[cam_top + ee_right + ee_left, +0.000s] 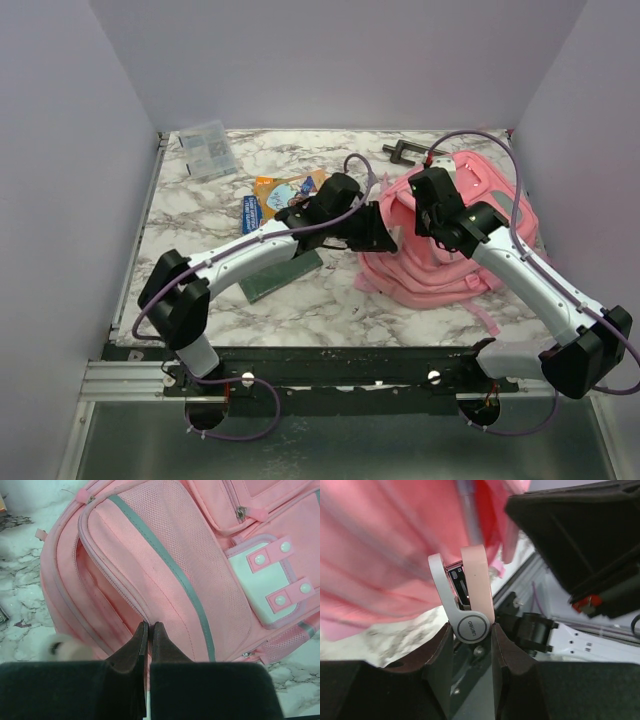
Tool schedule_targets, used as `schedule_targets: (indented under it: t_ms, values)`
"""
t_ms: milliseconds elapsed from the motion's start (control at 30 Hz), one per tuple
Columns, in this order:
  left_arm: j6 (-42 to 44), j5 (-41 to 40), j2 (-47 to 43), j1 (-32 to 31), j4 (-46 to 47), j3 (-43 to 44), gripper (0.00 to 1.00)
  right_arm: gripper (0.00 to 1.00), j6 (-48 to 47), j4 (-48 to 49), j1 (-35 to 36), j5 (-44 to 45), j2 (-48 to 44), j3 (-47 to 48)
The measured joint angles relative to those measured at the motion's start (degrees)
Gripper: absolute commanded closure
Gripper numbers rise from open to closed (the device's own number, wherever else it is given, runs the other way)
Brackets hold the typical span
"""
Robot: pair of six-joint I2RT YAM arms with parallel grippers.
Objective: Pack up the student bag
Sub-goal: Place the stationery in the student bag, then zip the student bag at the center of the board.
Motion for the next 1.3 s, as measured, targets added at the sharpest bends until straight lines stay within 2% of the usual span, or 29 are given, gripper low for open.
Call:
schedule_targets:
  t_ms: [133,300,367,600,667,900,1033,1167,1300]
  values:
    - [-4.3,3.5,7.0,-2.2,3.6,4.6,1.00,1.00,0.6,-0.1,0.0,-1.2,0.0,0.2]
    - [-8.1,4.8,14.7,-2.4,5.2,10.8,0.91,0.99,0.8,-0.3,0.0,-2.0,-0.1,0.7]
    - [-9.4,4.8,16.6,-2.3,5.5,12.4,0.80,0.99,0.8,-0.3,0.0,-2.2,-0.1,0.9]
    - [-11.0,3.8,18.1,-1.6,5.4,12.9,0.30,1.00,0.8,-0.3,0.0,-2.3,-0.1,0.9]
    - [-10.5,3.3,17.9,-1.6,5.5,12.8,0.24,0.99,0.7,-0.3,0.0,-2.3,-0.1,0.9]
    - [-7.2,2.3,14.0,-0.9,5.7,9.0,0.22,0.99,0.7,-0.3,0.0,-2.6,-0.5,0.4]
    - [-3.5,2.2,8.2,0.8,6.3,3.8,0.24,0.99,0.6,-0.4,0.0,-3.5,-1.0,0.3]
    - [0.5,2.9,4.1,4.9,7.1,2.8,0.26,0.99,0.2,-0.4,0.0,-5.7,-2.0,-0.7]
    - [2.2,5.6,4.2,9.5,8.0,4.6,0.26,0.99,0.1,0.3,0.0,-10.4,-3.8,-4.5]
